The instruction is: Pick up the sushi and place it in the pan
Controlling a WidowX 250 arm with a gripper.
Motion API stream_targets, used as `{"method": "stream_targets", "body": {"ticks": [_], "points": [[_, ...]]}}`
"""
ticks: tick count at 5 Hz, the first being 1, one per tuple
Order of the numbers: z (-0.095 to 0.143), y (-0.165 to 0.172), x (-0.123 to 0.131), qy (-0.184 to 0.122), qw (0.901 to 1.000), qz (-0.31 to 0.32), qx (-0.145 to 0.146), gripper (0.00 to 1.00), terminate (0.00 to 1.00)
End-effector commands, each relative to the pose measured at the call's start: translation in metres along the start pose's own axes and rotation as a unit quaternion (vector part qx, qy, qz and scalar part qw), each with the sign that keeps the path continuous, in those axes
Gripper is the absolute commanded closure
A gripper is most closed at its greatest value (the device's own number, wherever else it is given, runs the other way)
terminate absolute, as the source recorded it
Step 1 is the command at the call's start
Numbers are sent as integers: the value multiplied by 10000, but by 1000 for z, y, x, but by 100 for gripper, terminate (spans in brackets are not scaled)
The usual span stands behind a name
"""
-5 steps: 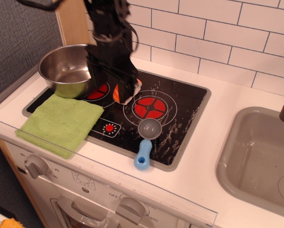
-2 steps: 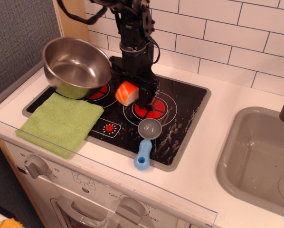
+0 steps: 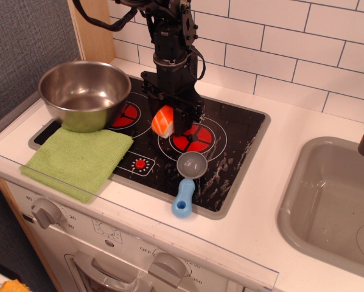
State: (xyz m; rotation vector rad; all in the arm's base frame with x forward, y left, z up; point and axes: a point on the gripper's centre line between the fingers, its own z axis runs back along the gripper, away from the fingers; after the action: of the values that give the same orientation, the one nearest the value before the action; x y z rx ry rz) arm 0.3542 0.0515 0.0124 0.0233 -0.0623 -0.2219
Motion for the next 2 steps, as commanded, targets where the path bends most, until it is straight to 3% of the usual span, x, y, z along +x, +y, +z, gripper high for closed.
{"method": "stream_targets", "body": {"ticks": [1, 2], "points": [[104, 56, 6, -1400, 9895, 332, 112, 100, 0], [121, 91, -13, -1539, 9852, 713, 241, 100, 0]]}}
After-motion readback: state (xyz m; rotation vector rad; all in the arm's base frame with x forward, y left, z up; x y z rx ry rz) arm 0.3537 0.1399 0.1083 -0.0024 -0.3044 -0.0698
